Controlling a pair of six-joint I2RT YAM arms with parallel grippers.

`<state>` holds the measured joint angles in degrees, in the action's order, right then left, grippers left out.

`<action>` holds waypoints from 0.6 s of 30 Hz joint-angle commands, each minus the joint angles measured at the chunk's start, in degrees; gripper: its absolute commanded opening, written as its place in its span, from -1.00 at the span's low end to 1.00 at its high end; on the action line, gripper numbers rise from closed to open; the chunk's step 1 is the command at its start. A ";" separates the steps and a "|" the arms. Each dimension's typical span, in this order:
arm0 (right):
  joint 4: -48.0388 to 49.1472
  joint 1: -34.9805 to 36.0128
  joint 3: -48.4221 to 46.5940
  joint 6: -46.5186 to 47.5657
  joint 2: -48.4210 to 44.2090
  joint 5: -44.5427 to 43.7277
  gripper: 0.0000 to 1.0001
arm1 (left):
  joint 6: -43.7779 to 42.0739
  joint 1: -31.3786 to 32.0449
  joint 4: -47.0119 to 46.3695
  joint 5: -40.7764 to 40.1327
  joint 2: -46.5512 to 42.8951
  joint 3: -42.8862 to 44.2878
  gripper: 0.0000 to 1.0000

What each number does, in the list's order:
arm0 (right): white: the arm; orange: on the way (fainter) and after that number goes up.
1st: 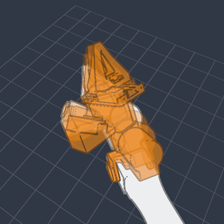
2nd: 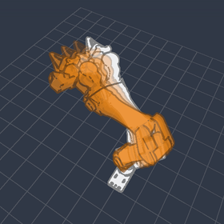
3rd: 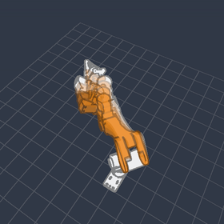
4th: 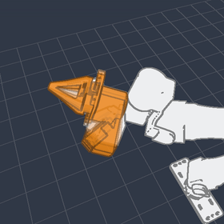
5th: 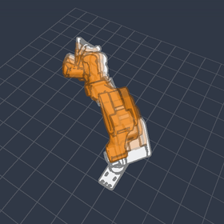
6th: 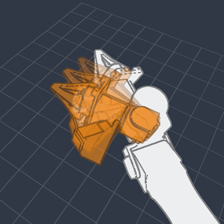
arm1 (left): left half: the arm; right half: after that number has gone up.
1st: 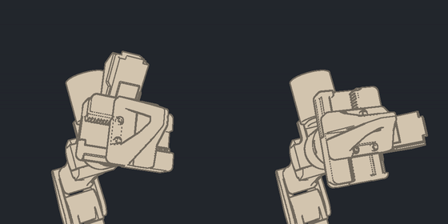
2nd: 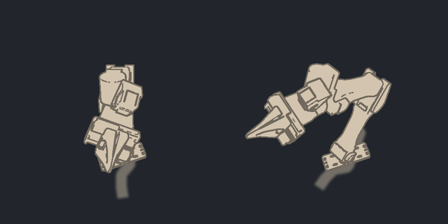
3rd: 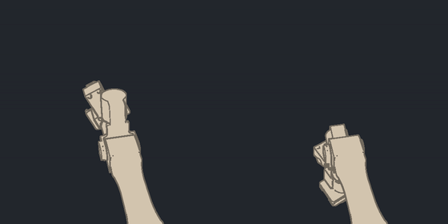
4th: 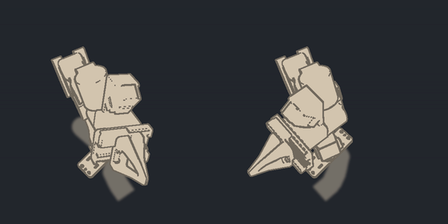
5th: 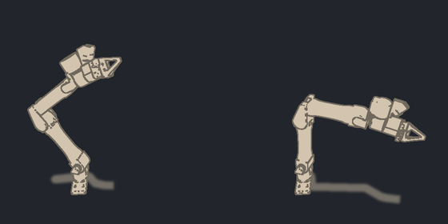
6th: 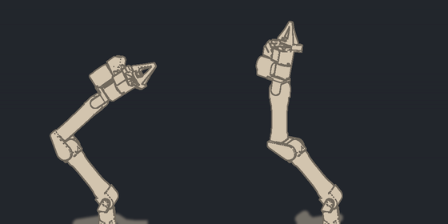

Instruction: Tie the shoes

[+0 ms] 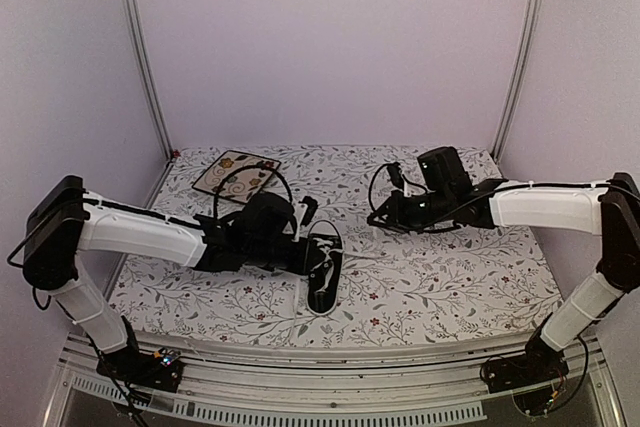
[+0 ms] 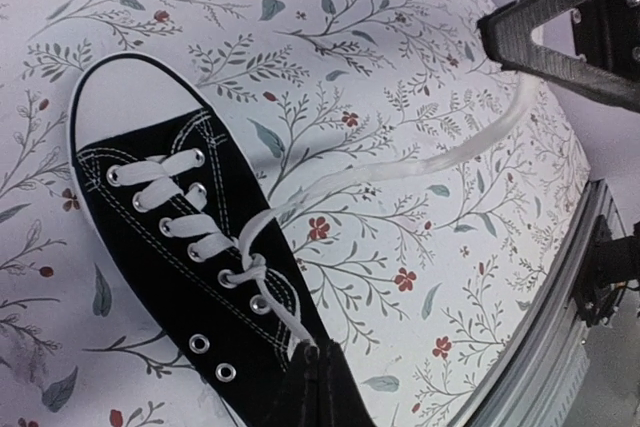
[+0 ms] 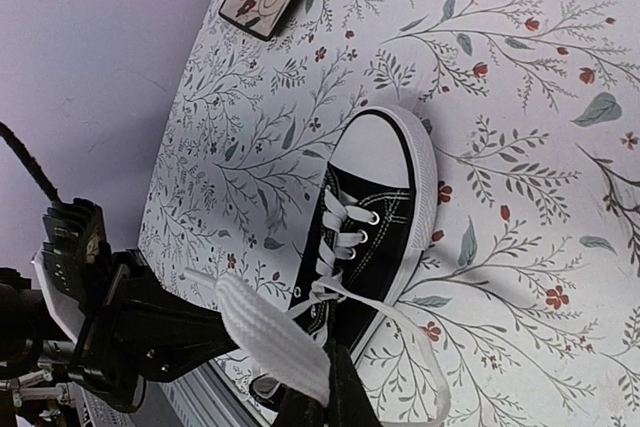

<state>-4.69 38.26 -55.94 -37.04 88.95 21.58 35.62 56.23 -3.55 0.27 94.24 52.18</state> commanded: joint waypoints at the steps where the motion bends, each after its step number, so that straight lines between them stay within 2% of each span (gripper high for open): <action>1: 4.01 1.38 -8.86 0.07 6.67 4.30 -0.96 | 0.51 -2.11 -4.57 -0.63 -1.60 -2.14 -1.00; 7: 3.79 5.00 -23.57 -0.13 19.14 6.36 -0.96 | -0.07 -2.52 -8.99 0.37 -2.77 -4.92 -1.00; 12: 7.74 7.68 -27.53 -3.93 25.64 9.25 -0.93 | -0.05 -2.59 -11.68 0.36 -3.42 -6.66 -1.00; 18: 5.10 8.51 -30.50 -3.74 29.92 11.50 -0.66 | 0.07 -2.70 -12.56 0.71 -3.70 -7.68 -1.00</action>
<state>1.19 46.48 -83.55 -40.40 116.53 30.57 35.79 54.19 -13.50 0.73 92.25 45.63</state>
